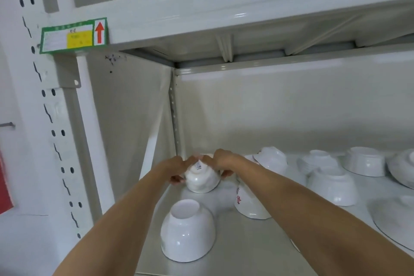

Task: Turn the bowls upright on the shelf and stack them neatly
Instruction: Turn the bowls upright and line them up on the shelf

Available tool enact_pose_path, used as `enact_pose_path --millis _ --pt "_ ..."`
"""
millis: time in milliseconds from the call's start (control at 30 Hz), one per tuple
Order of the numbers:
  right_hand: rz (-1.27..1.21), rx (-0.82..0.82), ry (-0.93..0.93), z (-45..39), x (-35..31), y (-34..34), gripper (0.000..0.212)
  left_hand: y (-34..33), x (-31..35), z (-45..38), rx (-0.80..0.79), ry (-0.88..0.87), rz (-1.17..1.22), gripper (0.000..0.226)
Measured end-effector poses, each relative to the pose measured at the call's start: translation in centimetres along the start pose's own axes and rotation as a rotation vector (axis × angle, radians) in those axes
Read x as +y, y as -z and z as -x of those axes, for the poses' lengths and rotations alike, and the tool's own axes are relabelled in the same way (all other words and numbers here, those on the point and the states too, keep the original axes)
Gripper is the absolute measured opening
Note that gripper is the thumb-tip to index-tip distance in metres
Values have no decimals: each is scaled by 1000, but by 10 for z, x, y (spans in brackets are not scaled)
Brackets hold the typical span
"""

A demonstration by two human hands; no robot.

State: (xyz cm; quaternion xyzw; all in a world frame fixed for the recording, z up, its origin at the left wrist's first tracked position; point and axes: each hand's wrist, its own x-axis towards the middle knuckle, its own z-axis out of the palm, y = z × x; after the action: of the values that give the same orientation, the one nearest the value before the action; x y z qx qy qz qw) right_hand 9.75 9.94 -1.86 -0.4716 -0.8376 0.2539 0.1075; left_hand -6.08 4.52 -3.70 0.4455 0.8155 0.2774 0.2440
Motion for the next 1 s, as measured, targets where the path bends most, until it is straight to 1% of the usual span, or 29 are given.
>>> enact_pose_path --millis 100,167,300,367,433,533,667,767,800,900,967,1000 --pt "15 -51 -33 -9 1 -4 75 -2 -1 -1 -61 14 -6 72" --pt "-2 -96 -60 -14 4 -5 78 -3 -1 -3 -93 28 37 77" --pt "-98 -112 -25 -17 10 -3 74 -4 -5 -8 -82 33 115 90" --pt "-120 -114 -6 -15 11 -2 73 -4 -4 -4 -64 31 143 89" --pt "-126 -98 28 -11 12 0 67 -3 0 3 -68 28 173 86" --pt "-137 -51 94 -7 13 9 61 3 5 14 -58 -21 230 80" --pt "-369 -36 150 -4 15 26 66 10 7 26 -4 -156 327 78" --pt "-564 -91 161 1 15 37 58 14 13 40 63 -234 346 71" --pt "-629 -114 162 1 15 40 58 15 16 46 85 -265 348 67" --pt "-847 -164 94 4 14 42 66 16 19 60 166 -361 345 63" --pt "-1007 -197 -2 8 14 43 63 13 17 68 226 -414 331 68" --pt "-1046 -228 -54 11 14 45 64 11 17 72 255 -449 302 72"
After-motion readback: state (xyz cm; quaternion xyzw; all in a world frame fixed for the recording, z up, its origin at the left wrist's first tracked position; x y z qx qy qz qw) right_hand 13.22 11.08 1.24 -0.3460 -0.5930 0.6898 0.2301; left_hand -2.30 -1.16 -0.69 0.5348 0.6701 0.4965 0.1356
